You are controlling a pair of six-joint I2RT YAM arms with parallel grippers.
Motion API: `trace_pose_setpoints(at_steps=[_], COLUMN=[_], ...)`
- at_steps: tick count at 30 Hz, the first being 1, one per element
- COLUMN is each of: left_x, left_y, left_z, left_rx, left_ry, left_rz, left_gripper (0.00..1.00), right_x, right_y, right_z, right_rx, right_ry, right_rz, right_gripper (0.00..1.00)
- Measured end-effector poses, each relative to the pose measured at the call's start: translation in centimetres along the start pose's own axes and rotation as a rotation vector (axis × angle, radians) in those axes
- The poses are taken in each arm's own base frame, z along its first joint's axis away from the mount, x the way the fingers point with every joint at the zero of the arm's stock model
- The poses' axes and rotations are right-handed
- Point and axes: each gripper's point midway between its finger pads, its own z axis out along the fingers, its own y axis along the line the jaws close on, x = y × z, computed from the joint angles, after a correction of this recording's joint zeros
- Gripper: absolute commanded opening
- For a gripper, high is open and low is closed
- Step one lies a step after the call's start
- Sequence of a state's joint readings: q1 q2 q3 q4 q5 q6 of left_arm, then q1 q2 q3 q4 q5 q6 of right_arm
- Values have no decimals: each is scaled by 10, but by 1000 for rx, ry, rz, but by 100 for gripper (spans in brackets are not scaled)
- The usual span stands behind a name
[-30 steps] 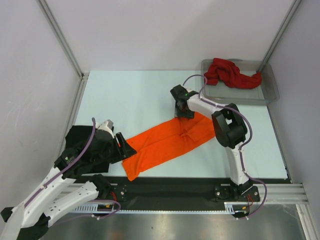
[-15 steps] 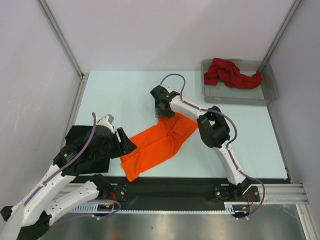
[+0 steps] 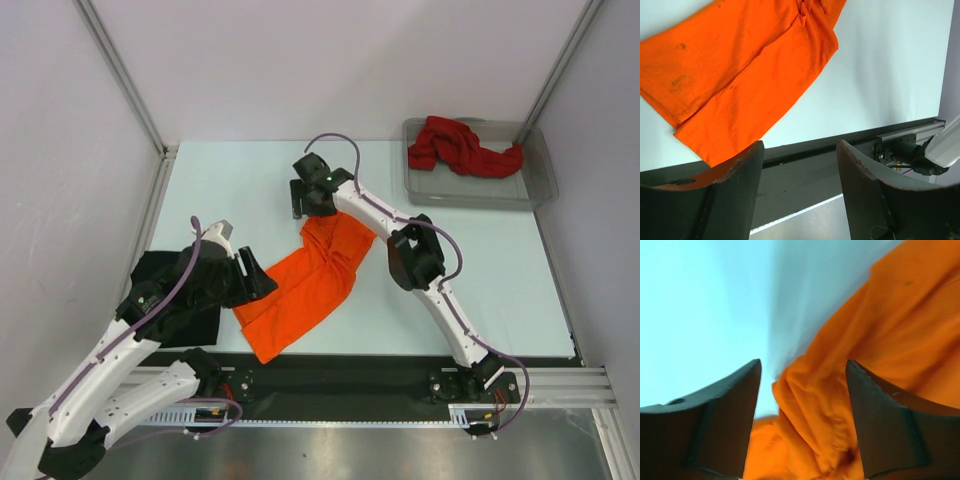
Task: Fold and stack the t-shirts
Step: Fold the tshirt
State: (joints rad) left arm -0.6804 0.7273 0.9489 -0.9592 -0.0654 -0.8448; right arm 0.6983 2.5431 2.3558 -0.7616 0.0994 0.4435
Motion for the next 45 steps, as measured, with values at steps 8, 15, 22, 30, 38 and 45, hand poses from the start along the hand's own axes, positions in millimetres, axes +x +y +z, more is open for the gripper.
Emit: trace_pose_setpoints(at_steps=[8, 15, 22, 30, 38, 45], left_x=[-14, -18, -17, -23, -36, -51], left_y=[-9, -22, -25, -22, -6, 10], left_z=[6, 16, 20, 20, 32, 60], left_rx=[35, 83, 94, 91, 28, -85], left_ry=[-21, 1, 26, 11, 0, 12], left_rz=[-17, -17, -16, -34, -7, 38], left_gripper=[65, 64, 65, 65, 66, 68], right_x=[-32, -30, -5, 19, 12, -27], right_y=[-45, -75, -87, -101, -116, -126], right_z=[-60, -89, -66, -28, -5, 17], right_rx=[158, 269, 332, 377, 360, 274], right_ry=[-44, -44, 15, 74, 87, 25], right_rz=[57, 171, 200, 219, 194, 67], right_gripper=[75, 73, 67, 66, 69, 71])
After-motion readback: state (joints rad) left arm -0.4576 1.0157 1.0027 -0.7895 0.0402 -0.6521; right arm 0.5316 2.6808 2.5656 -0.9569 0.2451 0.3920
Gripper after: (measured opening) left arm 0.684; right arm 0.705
